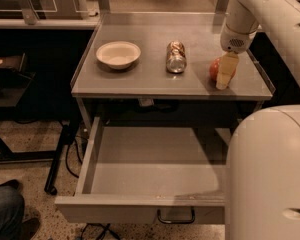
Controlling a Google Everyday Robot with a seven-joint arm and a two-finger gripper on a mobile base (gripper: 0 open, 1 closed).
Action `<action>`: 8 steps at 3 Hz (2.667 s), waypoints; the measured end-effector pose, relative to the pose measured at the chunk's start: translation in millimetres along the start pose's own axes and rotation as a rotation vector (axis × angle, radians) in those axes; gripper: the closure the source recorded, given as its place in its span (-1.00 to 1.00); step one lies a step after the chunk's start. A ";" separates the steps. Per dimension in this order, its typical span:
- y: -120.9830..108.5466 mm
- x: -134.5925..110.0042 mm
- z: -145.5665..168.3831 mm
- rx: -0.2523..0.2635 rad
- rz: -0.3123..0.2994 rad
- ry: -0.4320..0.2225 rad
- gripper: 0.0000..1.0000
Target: Place apple into top drawer
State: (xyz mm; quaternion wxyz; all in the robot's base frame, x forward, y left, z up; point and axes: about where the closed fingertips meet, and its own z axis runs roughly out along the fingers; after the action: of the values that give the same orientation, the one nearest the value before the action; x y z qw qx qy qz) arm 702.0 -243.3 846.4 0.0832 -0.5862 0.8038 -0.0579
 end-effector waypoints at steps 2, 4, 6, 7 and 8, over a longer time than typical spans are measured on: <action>0.0 0.0 0.0 0.000 0.000 0.000 0.49; 7.0 9.3 -32.4 0.042 0.080 0.002 1.00; 28.9 21.1 -71.4 0.078 0.165 0.000 1.00; 55.6 37.9 -79.0 0.061 0.191 0.000 1.00; 100.1 56.0 -89.5 0.033 0.200 0.020 1.00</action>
Offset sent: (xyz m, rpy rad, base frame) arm 0.0000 0.0000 0.0000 0.0000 0.0000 0.0000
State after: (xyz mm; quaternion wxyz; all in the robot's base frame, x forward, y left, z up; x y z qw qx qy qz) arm 573.9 -266.3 911.3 0.0903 -0.5011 0.8579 -0.0682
